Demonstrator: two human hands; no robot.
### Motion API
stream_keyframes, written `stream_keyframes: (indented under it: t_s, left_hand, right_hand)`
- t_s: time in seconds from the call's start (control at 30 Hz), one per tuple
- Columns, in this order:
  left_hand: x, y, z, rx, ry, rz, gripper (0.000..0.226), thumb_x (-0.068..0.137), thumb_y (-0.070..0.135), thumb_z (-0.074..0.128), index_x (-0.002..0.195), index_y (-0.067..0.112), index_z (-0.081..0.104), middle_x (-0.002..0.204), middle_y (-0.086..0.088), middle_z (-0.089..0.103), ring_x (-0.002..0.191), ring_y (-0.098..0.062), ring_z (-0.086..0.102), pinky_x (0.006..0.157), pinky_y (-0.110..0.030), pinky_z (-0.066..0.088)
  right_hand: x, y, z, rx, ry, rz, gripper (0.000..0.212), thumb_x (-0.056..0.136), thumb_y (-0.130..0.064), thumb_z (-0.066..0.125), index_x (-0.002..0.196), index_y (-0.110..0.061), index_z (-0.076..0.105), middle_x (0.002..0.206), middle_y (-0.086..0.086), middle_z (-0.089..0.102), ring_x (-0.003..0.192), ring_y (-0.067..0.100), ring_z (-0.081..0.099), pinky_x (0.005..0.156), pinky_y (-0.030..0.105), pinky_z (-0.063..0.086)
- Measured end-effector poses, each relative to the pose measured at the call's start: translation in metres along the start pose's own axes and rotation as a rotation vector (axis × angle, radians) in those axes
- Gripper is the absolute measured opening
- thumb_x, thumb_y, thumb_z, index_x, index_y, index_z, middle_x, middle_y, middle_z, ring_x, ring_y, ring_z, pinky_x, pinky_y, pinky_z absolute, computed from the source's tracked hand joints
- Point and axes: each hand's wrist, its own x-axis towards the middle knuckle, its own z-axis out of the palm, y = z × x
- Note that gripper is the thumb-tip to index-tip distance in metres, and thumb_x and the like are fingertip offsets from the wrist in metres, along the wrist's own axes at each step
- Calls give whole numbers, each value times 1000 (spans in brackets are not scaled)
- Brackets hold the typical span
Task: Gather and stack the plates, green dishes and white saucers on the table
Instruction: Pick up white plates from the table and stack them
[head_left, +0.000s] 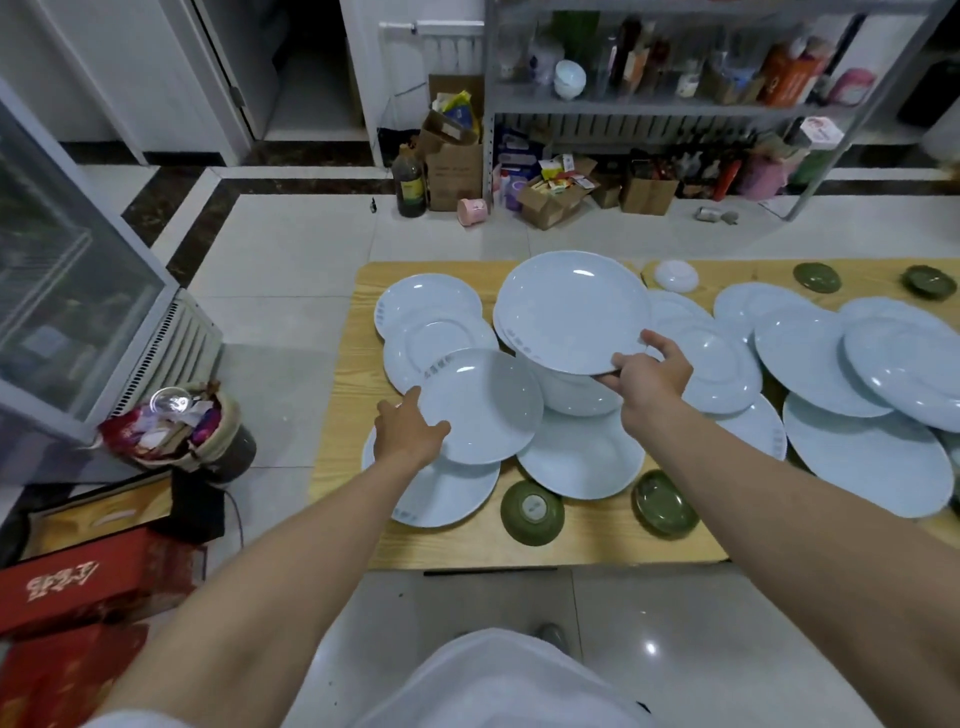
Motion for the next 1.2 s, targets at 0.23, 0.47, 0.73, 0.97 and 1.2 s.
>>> stream_keyframes:
  t_s: [0.23, 0.47, 0.73, 0.97, 1.2]
  left_hand:
    - [7, -25, 34, -439, -39, -148, 78, 89, 16, 64, 152, 26, 19, 140, -10, 49, 122, -35, 50, 94, -39, 48]
    - [12, -26, 43, -804, -10, -166, 69, 86, -2, 58, 142, 35, 40, 126, 6, 53, 123, -28, 48, 92, -51, 55]
    - [-1, -41, 29, -1044, 36, -94, 74, 88, -13, 57, 144, 36, 45, 123, 4, 62, 116, -27, 56, 78, -47, 61]
    - [-21, -62, 1, -1155, 46, -86, 80, 90, -13, 58, 150, 35, 36, 121, -7, 67, 109, -31, 65, 69, -41, 62]
    - [-37, -79, -9, -1202, 40, -68, 81, 90, -10, 61, 151, 35, 34, 122, -12, 66, 107, -34, 67, 67, -39, 61]
  right_hand:
    - [-4, 13, 5, 14, 9, 32, 50, 84, 19, 58, 113, -21, 58, 116, 11, 54, 93, 36, 69, 55, 31, 60]
    - [-6, 14, 6, 18, -2, 36, 49, 83, 18, 59, 104, -26, 58, 120, 13, 58, 87, 34, 72, 58, 33, 61]
    - [-11, 15, 10, 65, -69, 35, 52, 83, 15, 61, 115, -26, 60, 107, 6, 64, 70, 27, 75, 66, 39, 63]
    - [-37, 25, 22, 26, -174, 16, 47, 86, 13, 62, 106, -30, 60, 116, 12, 67, 97, 33, 71, 67, 38, 63]
    - [-60, 42, 30, -3, -224, 21, 52, 86, 13, 64, 117, -28, 53, 107, 10, 70, 96, 29, 70, 63, 34, 62]
